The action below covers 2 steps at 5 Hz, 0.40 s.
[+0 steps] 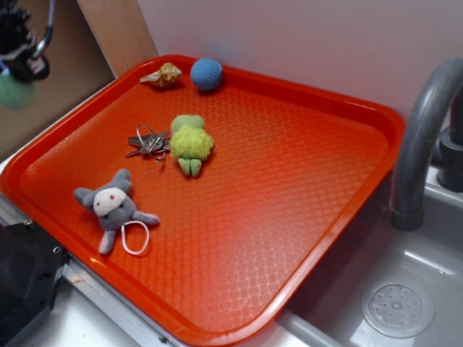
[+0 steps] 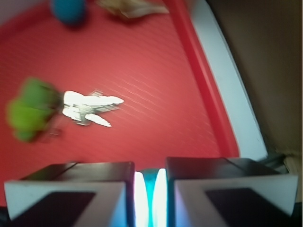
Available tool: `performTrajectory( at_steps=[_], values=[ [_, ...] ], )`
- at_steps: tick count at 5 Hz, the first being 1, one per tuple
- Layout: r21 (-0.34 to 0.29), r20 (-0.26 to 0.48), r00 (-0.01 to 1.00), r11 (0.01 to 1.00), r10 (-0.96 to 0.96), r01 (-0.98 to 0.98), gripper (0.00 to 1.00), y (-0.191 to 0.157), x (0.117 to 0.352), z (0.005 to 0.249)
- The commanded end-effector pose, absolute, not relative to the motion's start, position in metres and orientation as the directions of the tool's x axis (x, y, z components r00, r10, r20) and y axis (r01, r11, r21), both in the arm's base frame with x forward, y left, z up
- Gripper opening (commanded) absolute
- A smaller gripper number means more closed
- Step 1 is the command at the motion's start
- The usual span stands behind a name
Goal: Grab the green ball.
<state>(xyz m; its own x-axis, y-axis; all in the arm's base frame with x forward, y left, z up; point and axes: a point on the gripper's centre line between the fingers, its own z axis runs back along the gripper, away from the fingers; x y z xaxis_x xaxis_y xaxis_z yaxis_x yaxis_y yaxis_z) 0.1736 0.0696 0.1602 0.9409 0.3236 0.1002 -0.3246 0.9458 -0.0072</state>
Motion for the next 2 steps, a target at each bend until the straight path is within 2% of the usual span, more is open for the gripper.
performTrajectory(
  at_steps=[1,2],
  values=[
    [-0.037,0.211,0.957,0.980,0.198,-0.194,0.00,0.026,0.200,0.213],
    [-0.062,0.260,0.952,0.986,0.165,-0.154,0.00,0.011,0.211,0.233]
  ],
)
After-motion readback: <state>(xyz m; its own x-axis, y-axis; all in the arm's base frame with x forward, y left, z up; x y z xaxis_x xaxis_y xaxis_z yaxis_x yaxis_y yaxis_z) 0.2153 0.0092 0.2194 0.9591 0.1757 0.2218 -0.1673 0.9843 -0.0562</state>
